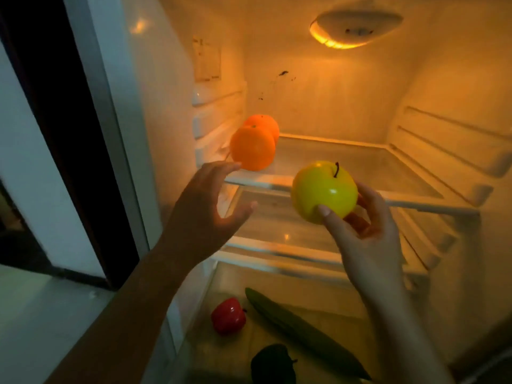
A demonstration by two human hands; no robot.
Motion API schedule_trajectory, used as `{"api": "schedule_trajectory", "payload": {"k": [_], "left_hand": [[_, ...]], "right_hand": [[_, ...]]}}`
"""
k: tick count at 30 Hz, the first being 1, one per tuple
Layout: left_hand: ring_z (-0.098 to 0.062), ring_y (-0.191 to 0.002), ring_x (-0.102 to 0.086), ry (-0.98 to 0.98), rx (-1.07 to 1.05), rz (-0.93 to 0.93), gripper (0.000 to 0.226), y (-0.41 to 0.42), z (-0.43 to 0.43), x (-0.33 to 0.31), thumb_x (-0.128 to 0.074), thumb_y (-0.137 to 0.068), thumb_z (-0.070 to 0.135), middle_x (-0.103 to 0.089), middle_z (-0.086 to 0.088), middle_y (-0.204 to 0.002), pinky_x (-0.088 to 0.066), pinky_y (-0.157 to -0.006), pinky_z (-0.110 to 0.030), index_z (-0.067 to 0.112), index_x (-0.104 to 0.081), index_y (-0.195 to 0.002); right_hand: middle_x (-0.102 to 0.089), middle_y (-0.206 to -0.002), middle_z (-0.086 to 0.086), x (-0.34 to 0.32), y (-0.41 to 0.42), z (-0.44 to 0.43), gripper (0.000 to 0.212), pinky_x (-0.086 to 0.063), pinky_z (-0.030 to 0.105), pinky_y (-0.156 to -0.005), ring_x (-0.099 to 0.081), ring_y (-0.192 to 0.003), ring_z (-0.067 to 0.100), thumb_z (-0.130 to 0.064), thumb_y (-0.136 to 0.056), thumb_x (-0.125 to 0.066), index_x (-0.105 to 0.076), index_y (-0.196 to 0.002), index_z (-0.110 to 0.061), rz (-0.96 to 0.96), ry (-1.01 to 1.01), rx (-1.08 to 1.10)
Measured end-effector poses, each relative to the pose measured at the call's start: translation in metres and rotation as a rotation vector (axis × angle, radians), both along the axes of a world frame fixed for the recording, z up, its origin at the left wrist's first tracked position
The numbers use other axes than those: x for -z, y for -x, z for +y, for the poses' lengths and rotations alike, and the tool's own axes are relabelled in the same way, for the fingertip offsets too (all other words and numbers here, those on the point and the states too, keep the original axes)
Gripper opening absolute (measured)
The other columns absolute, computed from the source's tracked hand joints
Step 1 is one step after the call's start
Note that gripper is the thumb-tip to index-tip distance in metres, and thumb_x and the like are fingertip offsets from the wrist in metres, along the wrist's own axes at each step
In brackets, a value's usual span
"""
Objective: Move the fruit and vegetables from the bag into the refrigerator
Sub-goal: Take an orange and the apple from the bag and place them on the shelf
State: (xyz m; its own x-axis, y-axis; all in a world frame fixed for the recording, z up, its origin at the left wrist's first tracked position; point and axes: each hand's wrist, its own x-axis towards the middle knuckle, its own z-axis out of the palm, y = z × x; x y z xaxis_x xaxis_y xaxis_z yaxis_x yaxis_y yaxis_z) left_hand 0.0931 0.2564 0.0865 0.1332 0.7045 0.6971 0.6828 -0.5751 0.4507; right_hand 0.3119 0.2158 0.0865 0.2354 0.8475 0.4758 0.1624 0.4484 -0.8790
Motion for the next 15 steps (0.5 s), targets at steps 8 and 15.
{"api": "schedule_trajectory", "payload": {"k": [8, 15], "left_hand": [[0.005, -0.12, -0.032, 0.321, 0.039, 0.226, 0.061, 0.001, -0.044, 0.113, -0.042, -0.077, 0.065, -0.039, 0.02, -0.133, -0.034, -0.093, -0.015, 0.037, -0.04, -0.131], [0.0, -0.111, -0.043, 0.714, 0.013, 0.12, 0.066, -0.003, -0.062, 0.197, -0.047, -0.072, 0.066, -0.048, 0.011, -0.126, -0.027, -0.085, -0.001, 0.026, -0.052, -0.125]], "right_hand": [[-0.044, -0.123, -0.029, 0.099, 0.008, -0.041, 0.072, -0.048, 0.021, -0.078, -0.051, -0.108, 0.0, -0.053, -0.049, -0.073, -0.042, -0.113, -0.063, -0.064, 0.322, -0.072], [-0.053, -0.125, -0.001, 0.182, 0.0, -0.047, 0.067, -0.049, 0.012, -0.062, -0.055, -0.103, 0.014, -0.019, -0.064, -0.084, -0.05, -0.121, -0.029, -0.11, 0.589, -0.108]]}}
